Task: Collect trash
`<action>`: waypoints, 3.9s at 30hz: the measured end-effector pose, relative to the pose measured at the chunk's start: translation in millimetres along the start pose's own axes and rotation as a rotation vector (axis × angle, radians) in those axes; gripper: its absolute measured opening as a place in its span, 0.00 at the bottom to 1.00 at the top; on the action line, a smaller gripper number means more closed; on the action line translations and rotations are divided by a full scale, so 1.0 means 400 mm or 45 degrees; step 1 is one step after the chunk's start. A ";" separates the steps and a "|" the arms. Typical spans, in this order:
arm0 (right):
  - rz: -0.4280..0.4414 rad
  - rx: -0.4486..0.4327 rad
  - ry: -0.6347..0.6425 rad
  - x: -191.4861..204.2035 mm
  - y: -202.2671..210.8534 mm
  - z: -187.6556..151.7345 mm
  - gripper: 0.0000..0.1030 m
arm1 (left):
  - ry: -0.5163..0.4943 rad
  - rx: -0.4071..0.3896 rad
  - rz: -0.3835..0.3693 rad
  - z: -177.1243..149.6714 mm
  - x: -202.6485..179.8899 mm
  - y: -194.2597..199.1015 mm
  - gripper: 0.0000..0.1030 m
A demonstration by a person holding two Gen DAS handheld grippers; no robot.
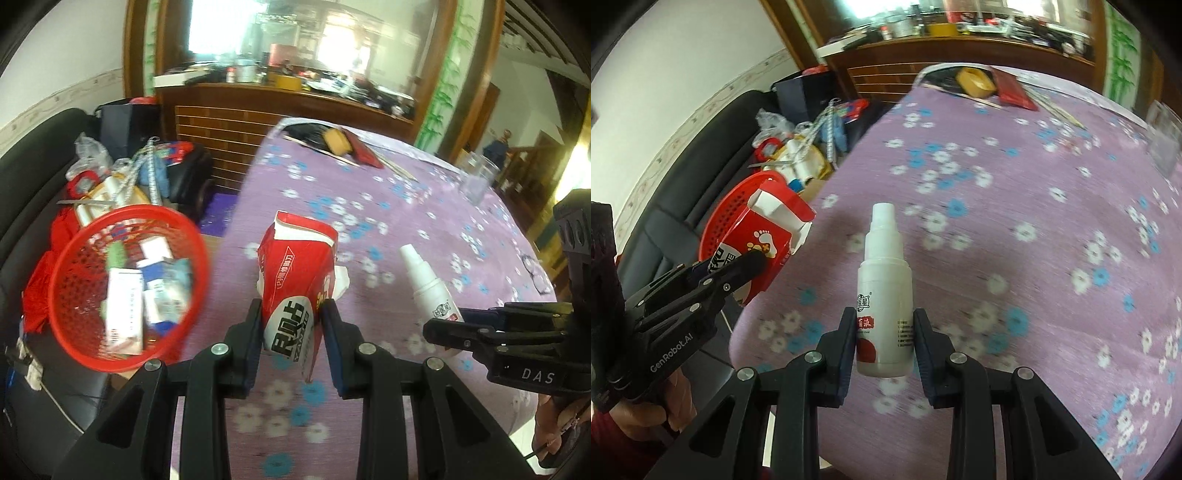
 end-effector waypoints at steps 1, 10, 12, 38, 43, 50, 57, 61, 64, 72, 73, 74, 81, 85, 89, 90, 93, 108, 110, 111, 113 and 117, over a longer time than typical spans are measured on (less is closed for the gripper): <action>0.008 0.002 0.009 0.014 -0.005 0.007 0.32 | 0.012 -0.003 0.008 0.002 0.017 0.003 0.29; 0.066 0.018 0.100 0.143 -0.061 0.075 0.32 | 0.099 -0.030 0.076 0.017 0.149 0.025 0.29; 0.072 0.021 0.117 0.163 -0.073 0.092 0.32 | 0.122 -0.031 0.089 0.021 0.179 0.024 0.29; 0.127 0.100 0.309 0.450 -0.302 0.297 0.38 | 0.333 -0.026 0.236 0.037 0.463 -0.009 0.49; 0.116 0.044 0.272 0.435 -0.274 0.300 0.45 | 0.372 -0.029 0.226 0.027 0.476 0.000 0.53; -0.056 -0.048 0.299 0.399 -0.190 0.262 0.67 | 0.374 -0.132 0.372 0.013 0.452 0.070 0.86; -0.220 -0.144 0.433 0.361 -0.089 0.162 0.76 | 0.316 -0.156 0.474 -0.021 0.389 0.155 0.89; -0.265 -0.179 0.497 0.325 -0.023 0.092 0.80 | 0.283 -0.175 0.555 -0.063 0.331 0.218 0.92; -0.303 -0.200 0.552 0.293 0.027 0.048 0.84 | 0.279 -0.183 0.572 -0.085 0.283 0.242 0.96; -0.258 -0.222 0.672 0.233 0.144 -0.090 0.89 | 0.197 -0.160 0.649 -0.099 0.111 0.279 0.96; -0.252 -0.221 0.685 0.226 0.155 -0.103 0.89 | 0.204 -0.167 0.644 -0.103 0.099 0.288 0.96; -0.247 -0.222 0.690 0.223 0.163 -0.113 0.89 | 0.214 -0.174 0.638 -0.108 0.083 0.298 0.96; -0.214 -0.250 0.702 0.177 0.228 -0.158 0.91 | 0.293 -0.162 0.716 -0.148 0.047 0.355 0.96; -0.199 -0.268 0.728 0.174 0.247 -0.166 0.91 | 0.308 -0.151 0.780 -0.177 0.037 0.377 0.96; -0.190 -0.280 0.744 0.174 0.257 -0.168 0.91 | 0.344 -0.145 0.838 -0.196 0.035 0.386 0.96; -0.188 -0.283 0.746 0.175 0.259 -0.168 0.91 | 0.345 -0.146 0.844 -0.196 0.036 0.386 0.96; -0.184 -0.285 0.755 0.180 0.257 -0.165 0.91 | 0.346 -0.182 0.909 -0.199 0.043 0.406 0.96; -0.170 -0.277 0.772 0.216 0.223 -0.149 0.91 | 0.313 -0.212 0.908 -0.185 0.072 0.416 0.96; -0.170 -0.272 0.770 0.218 0.218 -0.149 0.91 | 0.313 -0.200 0.921 -0.185 0.077 0.410 0.96; -0.170 -0.270 0.769 0.219 0.215 -0.149 0.91 | 0.310 -0.193 0.933 -0.185 0.079 0.407 0.96; -0.169 -0.267 0.769 0.222 0.211 -0.150 0.91 | 0.319 -0.185 0.934 -0.187 0.083 0.402 0.96; -0.167 -0.264 0.771 0.228 0.206 -0.151 0.91 | 0.343 -0.165 0.936 -0.198 0.094 0.398 0.96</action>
Point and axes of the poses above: each gripper's, at about its wrist camera, not at the fingertips, and y roughly against the way its jaws point, x to its left, z to its top, the point moved 5 cm from there along -y, roughly the way its jaws point, and after that the axes turned 1 degree about z, right-handed, at the moved point
